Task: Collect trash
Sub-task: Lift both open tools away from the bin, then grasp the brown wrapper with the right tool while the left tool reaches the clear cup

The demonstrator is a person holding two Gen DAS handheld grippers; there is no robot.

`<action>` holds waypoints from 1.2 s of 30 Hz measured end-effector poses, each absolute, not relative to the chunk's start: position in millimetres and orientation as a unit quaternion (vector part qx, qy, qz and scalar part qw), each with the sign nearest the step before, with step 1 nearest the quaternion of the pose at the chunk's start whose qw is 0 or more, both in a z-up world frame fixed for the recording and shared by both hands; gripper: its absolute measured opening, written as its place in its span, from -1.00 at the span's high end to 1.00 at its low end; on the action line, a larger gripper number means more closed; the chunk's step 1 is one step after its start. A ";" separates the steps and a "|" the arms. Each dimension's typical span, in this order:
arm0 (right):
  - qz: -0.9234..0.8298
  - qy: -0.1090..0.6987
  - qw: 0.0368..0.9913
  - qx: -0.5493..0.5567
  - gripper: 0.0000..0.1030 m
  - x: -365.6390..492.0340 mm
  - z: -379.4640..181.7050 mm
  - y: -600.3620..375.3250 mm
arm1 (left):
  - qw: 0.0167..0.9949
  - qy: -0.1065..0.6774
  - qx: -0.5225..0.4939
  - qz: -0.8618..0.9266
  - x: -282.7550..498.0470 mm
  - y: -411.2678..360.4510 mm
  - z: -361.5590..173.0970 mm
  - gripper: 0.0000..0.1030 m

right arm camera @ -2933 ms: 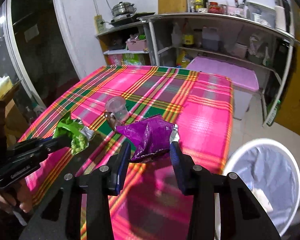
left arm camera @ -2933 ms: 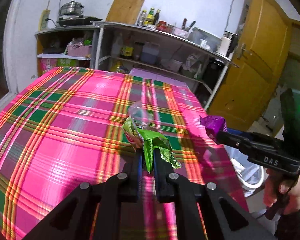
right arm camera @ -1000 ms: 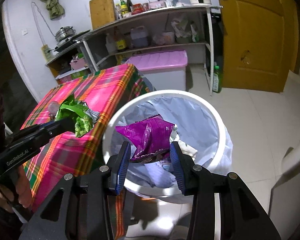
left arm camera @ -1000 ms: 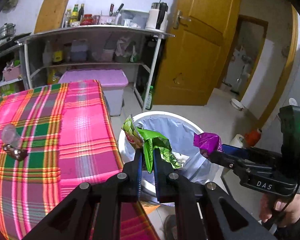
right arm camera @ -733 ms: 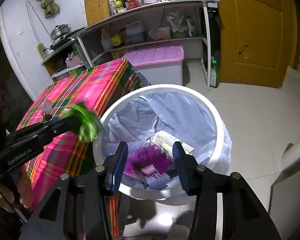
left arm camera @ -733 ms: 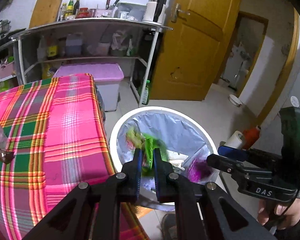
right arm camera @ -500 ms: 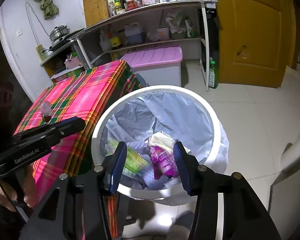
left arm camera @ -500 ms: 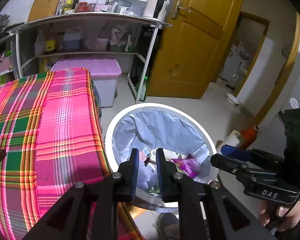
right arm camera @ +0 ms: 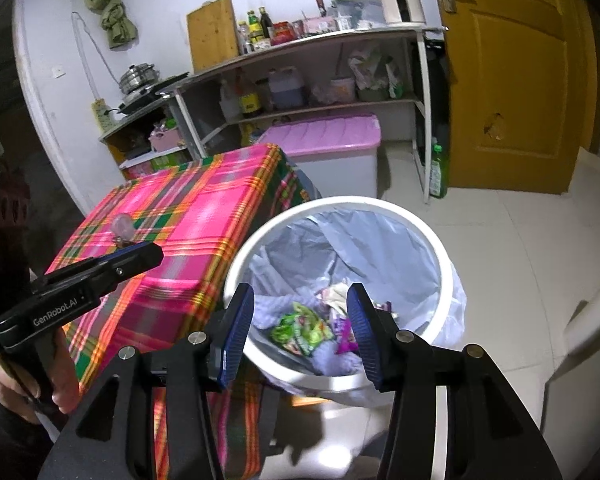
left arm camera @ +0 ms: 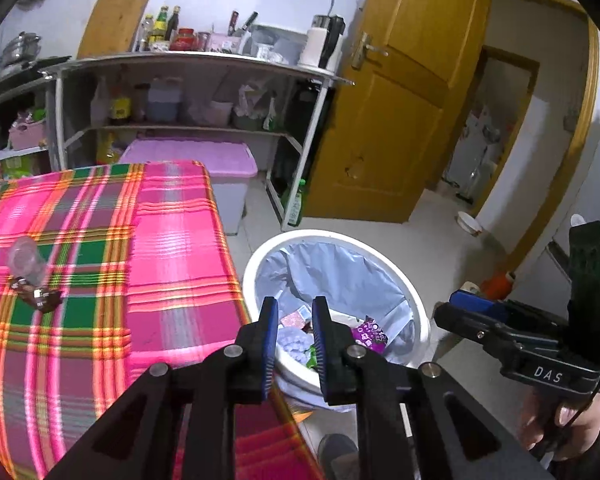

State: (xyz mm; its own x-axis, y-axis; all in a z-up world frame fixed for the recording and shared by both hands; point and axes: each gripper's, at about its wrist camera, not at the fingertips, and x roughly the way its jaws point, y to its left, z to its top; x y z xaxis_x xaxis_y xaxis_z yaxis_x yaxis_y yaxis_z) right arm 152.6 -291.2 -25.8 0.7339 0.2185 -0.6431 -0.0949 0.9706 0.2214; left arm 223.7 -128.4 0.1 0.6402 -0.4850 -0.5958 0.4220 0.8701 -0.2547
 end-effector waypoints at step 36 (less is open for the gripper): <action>0.228 0.340 0.912 0.013 0.04 169.5 -8.5 -167.6 | 0.942 0.311 -0.082 -0.096 174.2 27.9 16.5 0.67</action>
State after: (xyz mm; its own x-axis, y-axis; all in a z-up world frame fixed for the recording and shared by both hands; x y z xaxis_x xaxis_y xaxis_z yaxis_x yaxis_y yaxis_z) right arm 169.5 -167.6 -8.5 0.6654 0.4240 -0.6144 -0.4064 0.8961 0.1782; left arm 174.2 27.9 16.5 0.7885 -0.2319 -0.5697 0.1297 0.9681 -0.2146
